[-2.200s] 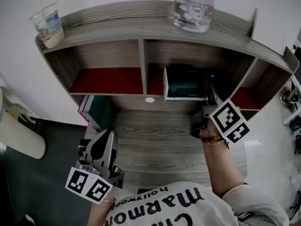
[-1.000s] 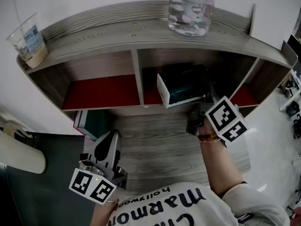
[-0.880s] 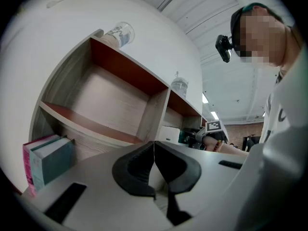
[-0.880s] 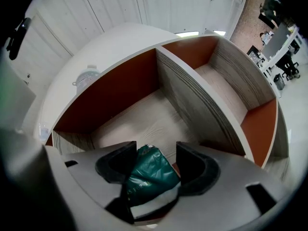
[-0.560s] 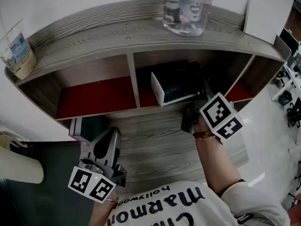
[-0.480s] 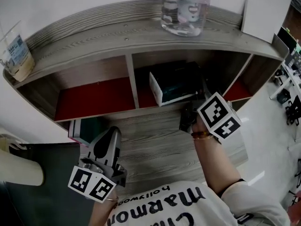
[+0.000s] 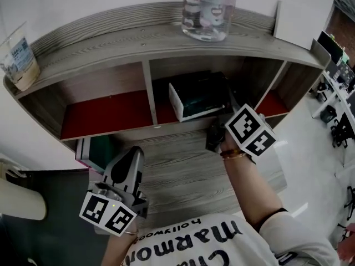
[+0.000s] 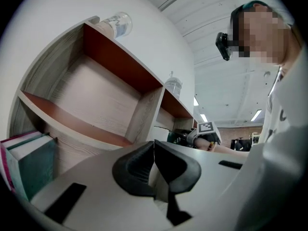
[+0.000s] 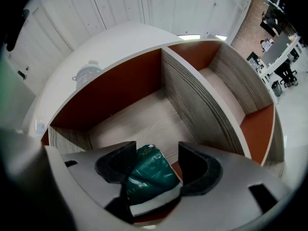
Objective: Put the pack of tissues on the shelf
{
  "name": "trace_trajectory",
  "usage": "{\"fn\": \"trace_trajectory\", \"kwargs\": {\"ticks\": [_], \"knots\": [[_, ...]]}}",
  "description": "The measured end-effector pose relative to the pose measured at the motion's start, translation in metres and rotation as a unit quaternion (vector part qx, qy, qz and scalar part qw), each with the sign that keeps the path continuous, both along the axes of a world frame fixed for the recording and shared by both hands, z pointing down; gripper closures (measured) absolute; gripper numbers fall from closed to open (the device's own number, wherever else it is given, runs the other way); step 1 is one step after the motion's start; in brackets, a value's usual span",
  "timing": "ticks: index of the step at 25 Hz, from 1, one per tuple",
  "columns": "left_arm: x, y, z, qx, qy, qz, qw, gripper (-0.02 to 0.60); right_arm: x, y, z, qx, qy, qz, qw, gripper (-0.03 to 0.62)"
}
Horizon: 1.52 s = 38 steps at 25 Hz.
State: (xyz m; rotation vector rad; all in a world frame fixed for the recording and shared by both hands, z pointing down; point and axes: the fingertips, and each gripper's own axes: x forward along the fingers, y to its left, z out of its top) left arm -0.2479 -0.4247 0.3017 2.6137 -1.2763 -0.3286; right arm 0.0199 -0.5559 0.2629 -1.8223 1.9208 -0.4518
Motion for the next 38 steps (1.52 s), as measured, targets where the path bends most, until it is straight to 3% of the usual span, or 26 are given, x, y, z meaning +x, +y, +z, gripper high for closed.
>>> {"fn": "trace_trajectory", "kwargs": {"ticks": [5,15,23,33,38], "knots": [[0.003,0.030,-0.002,0.003,-0.007,-0.029,0.9995,0.563,0.003,-0.004,0.004,-0.010,-0.025,-0.047,0.999,0.262],[0.005,0.119,-0.013,0.020,-0.020,-0.120,0.9924,0.563,0.002,-0.007,0.006,-0.025,-0.035,-0.142,0.989,0.247],[0.022,0.171,-0.014,0.029,-0.021,-0.164,0.9859,0.563,0.008,0.017,0.005,-0.023,-0.041,-0.183,0.982,0.246],[0.051,0.197,-0.014,0.021,-0.026,-0.170,0.9850,0.563,0.011,0.059,0.029,-0.038,-0.068,-0.229,0.970,0.247],[0.063,0.197,-0.018,0.020,-0.018,-0.150,0.9883,0.563,0.006,0.084,0.043,-0.053,-0.076,-0.250,0.964,0.254]]}}
